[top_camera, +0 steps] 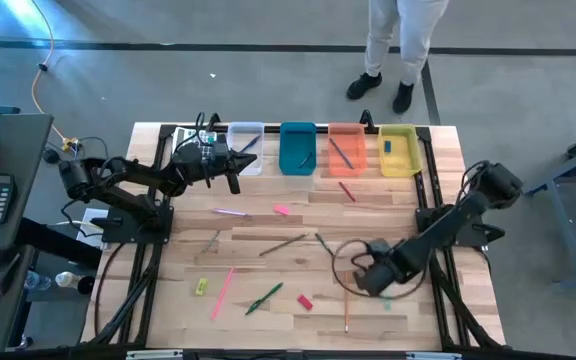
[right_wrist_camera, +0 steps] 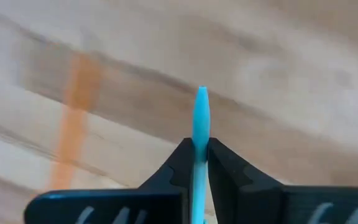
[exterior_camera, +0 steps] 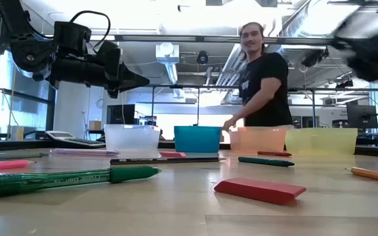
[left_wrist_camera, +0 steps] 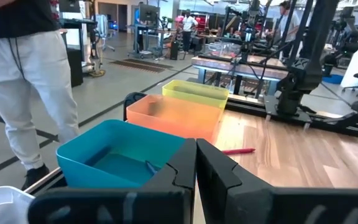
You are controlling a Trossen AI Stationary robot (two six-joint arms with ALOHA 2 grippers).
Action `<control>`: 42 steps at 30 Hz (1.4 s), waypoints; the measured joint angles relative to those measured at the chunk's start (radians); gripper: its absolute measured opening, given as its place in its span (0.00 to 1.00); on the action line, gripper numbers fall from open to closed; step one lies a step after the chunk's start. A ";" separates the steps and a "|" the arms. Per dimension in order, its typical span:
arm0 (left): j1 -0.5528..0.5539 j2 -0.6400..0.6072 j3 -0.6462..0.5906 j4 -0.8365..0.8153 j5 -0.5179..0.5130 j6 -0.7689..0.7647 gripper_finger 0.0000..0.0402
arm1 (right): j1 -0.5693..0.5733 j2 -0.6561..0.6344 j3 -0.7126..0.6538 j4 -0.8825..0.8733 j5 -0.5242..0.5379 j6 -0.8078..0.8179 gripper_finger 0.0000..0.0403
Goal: Sort crayons/erasers/pens/pencils in bins
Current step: Put the light blue pen into the transparent bin
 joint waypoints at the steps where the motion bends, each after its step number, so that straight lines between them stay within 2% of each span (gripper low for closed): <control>1: 0.000 0.000 0.000 0.000 0.000 0.000 0.00 | -0.020 -0.026 0.000 -0.007 0.046 -0.022 0.04; 6: 0.000 0.000 0.002 0.000 0.011 -0.020 0.00 | -0.131 -0.137 0.000 -0.023 0.278 -0.185 0.04; 9: 0.000 0.000 0.011 -0.001 0.072 -0.045 0.00 | -0.215 -0.180 0.000 0.004 0.379 -0.329 0.04; 13: -0.004 0.027 0.050 0.000 0.222 -0.091 0.00 | -0.341 -0.209 -0.009 0.150 0.421 -0.618 0.04; 16: -0.026 0.072 0.084 0.000 0.274 -0.105 0.00 | -0.440 -0.208 -0.043 0.330 0.422 -0.889 0.04; 19: -0.053 0.131 0.121 -0.001 0.303 -0.118 0.00 | -0.537 -0.208 -0.117 0.602 0.358 -1.129 0.04; 22: -0.087 0.193 0.164 -0.002 0.306 -0.149 0.00 | -0.635 -0.207 -0.206 0.920 0.219 -1.317 0.04; 28: -0.153 0.273 0.258 0.000 0.290 -0.183 0.08 | -0.794 -0.207 -0.337 1.400 -0.037 -1.505 0.04; 35: -0.263 0.324 0.381 -0.002 0.278 -0.205 0.29 | -0.844 -0.208 -0.352 1.552 -0.221 -1.589 0.04; 38: -0.306 0.346 0.423 -0.005 0.235 -0.200 0.35 | -0.839 -0.208 -0.352 1.563 -0.237 -1.612 0.04; 42: -0.339 0.374 0.463 -0.021 0.153 -0.183 0.40 | -0.837 -0.208 -0.352 1.566 -0.240 -1.633 0.04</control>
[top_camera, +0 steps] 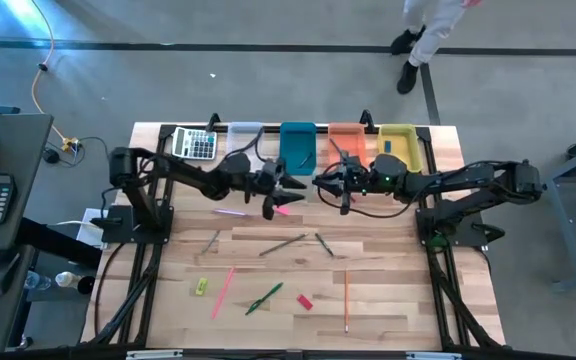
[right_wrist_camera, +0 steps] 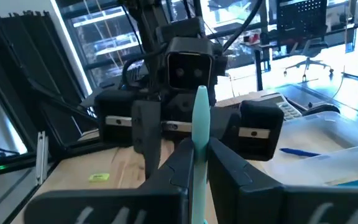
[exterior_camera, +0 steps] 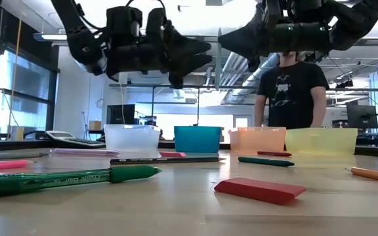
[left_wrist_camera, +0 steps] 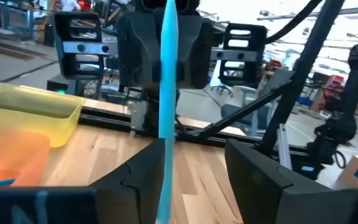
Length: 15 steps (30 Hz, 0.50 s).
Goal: Sort crayons/erasers/pens/pencils in bins
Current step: Put the light blue pen into the transparent bin
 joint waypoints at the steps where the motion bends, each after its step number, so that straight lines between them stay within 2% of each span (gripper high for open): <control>1: -0.002 0.007 0.010 -0.007 -0.007 0.000 0.40 | 0.000 0.000 0.000 0.005 0.000 0.000 0.04; 9: -0.011 0.050 0.086 -0.049 0.021 0.001 0.38 | 0.000 0.000 0.000 0.022 -0.021 -0.025 0.04; 15: -0.016 0.090 0.127 -0.070 0.023 0.001 0.30 | 0.001 -0.001 0.000 0.055 -0.049 -0.026 0.04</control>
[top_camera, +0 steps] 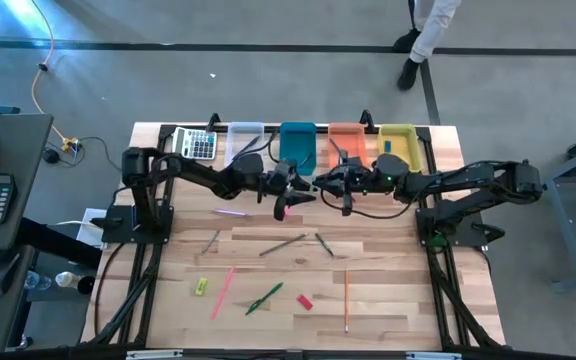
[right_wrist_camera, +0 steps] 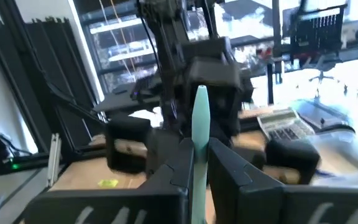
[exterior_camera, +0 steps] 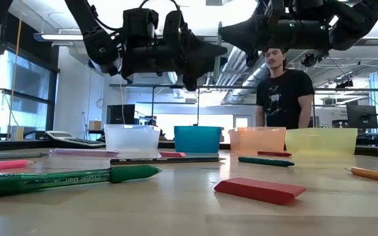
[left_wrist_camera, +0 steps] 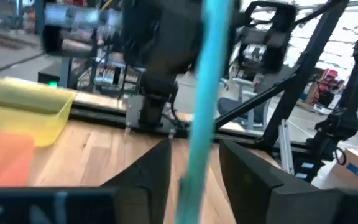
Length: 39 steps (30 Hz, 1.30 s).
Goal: Sort crayons/erasers/pens/pencils in bins
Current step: Put the light blue pen into the transparent bin
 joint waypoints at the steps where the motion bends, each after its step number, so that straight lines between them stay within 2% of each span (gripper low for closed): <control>1: 0.001 0.000 0.000 -0.003 0.000 0.001 0.27 | 0.000 0.000 0.000 0.000 0.000 0.000 0.04; 9: 0.011 -0.004 0.002 -0.001 0.003 0.027 0.03 | 0.000 0.000 0.000 -0.005 0.016 0.000 0.08; 15: 0.036 -0.016 0.002 -0.043 0.003 0.026 0.04 | -0.003 0.001 0.000 -0.028 0.023 -0.040 0.25; 20: 0.057 -0.058 0.002 -0.157 -0.007 0.060 0.03 | -0.011 0.001 0.000 0.005 0.108 -0.063 0.40; 23: 0.072 -0.104 0.002 -0.267 -0.039 0.103 0.03 | -0.028 0.001 0.006 0.024 0.119 -0.087 0.48; 27: 0.096 -0.197 0.002 -0.493 -0.144 0.198 0.03 | -0.045 0.000 0.023 0.028 0.119 -0.146 0.53; 33: 0.157 -0.359 0.002 -0.824 -0.293 0.263 0.03 | -0.069 0.000 0.033 0.011 0.118 -0.221 0.50; 39: 0.268 -0.459 0.002 -1.114 -0.444 0.262 0.03 | -0.074 0.000 0.033 -0.069 0.109 -0.255 0.29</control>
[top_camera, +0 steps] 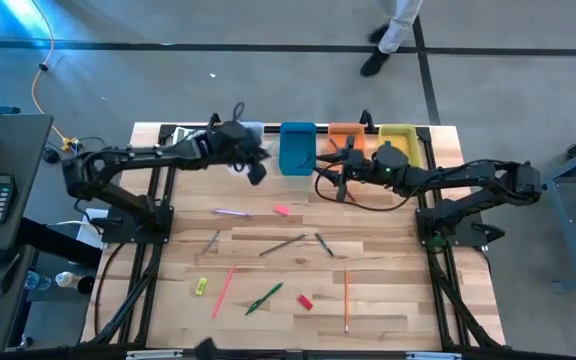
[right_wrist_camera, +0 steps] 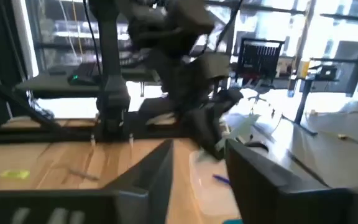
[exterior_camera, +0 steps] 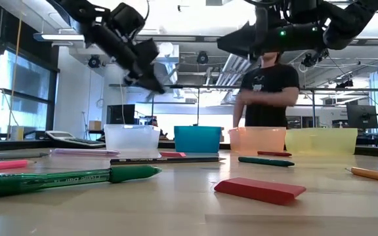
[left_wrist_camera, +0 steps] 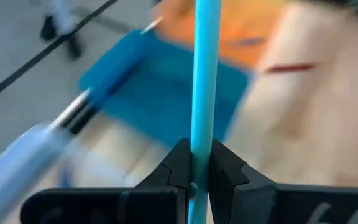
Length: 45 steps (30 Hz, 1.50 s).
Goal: Sort crayons/erasers/pens/pencils in bins
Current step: Put the light blue pen into the transparent bin, then put the pink eraser into the yellow bin
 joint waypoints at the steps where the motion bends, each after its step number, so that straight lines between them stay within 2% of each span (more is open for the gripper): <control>1: 0.025 -0.005 0.001 -0.033 -0.012 0.001 0.03 | 0.000 0.000 0.000 -0.010 0.000 -0.004 0.25; 5: 0.133 0.022 0.053 -0.168 -0.029 0.001 0.03 | 0.000 0.000 0.000 -0.028 0.000 -0.015 0.07; 7: 0.183 0.056 0.078 -0.207 -0.027 0.001 0.03 | 0.000 0.000 0.000 -0.035 0.000 -0.015 0.02; 13: 0.286 0.188 0.161 -0.310 0.055 0.035 0.03 | 0.006 0.000 0.000 -0.046 0.000 -0.007 0.05; 18: 0.314 0.289 0.191 -0.340 0.094 0.038 0.03 | 0.023 0.000 0.000 -0.051 0.010 -0.012 0.01; 23: 0.318 0.354 0.208 -0.352 0.102 0.035 0.03 | 0.029 0.000 0.000 -0.070 0.012 -0.015 0.01; 28: 0.318 0.382 0.221 -0.373 0.102 0.034 0.04 | 0.029 0.000 0.000 -0.084 0.018 -0.015 0.00; 38: 0.319 0.386 0.221 -0.374 0.091 0.027 0.15 | 0.029 0.000 0.000 -0.118 0.021 -0.014 0.00; 45: 0.319 0.368 0.221 -0.374 0.087 0.068 0.24 | 0.029 0.000 0.000 -0.159 0.105 -0.002 0.00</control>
